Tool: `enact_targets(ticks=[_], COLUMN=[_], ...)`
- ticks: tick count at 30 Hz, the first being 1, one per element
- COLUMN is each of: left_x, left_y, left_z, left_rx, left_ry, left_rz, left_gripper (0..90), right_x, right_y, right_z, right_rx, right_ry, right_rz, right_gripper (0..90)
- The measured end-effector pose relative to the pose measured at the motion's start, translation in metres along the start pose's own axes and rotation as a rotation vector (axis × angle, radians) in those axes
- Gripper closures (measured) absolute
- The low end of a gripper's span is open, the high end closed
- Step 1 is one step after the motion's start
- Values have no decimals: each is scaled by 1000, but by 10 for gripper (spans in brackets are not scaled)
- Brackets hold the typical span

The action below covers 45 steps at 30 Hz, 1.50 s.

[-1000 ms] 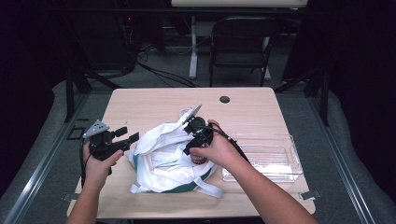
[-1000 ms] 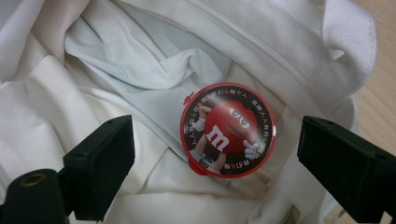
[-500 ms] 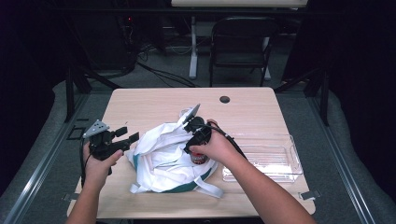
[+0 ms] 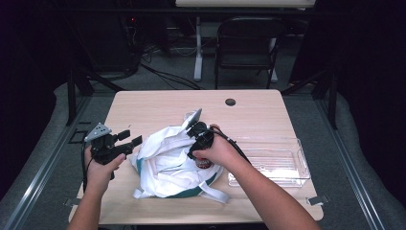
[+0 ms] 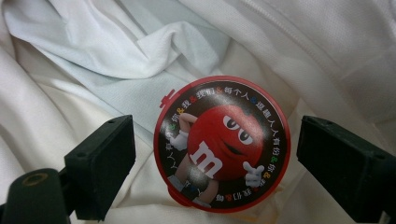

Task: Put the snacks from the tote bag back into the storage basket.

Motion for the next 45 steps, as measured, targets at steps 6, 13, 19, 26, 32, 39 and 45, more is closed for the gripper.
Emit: enact_targets(ticks=[6, 13, 19, 26, 32, 39, 45], left_x=[0, 0, 0, 0, 0, 0, 0], left_y=[0, 0, 1, 1, 1, 1, 1], left_z=[0, 0, 0, 0, 0, 0, 0], left_rx=[-2, -3, -2, -4, -3, -4, -4], left_ry=[0, -2, -2, -2, -1, -3, -2], left_rz=[1, 1, 1, 2, 1, 1, 1], left_gripper=[369, 369, 370, 369, 369, 370, 369], right_x=[0, -1, -1, -1, 0, 1, 4], right_y=[6, 8, 12, 12, 12, 11, 6], right_z=[-1, -1, 0, 1, 1, 2, 2], right_rx=[11, 24, 38, 53, 49, 48, 33], right_ry=[4, 10, -5, -6, -12, -17, -26], right_rz=[8, 11, 33, 18, 16, 14, 9], right_gripper=[137, 151, 226, 251, 252, 253, 254])
Point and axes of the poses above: each handheld gripper's, and its own axes: y roughly forward along the jaws, z roughly out of its underside, x roughly to its left, the point moved 6 cm from there along y, roughly forward along the jaws, and after that the axes turned 7 degrees about -y, right-handed, at the moved point
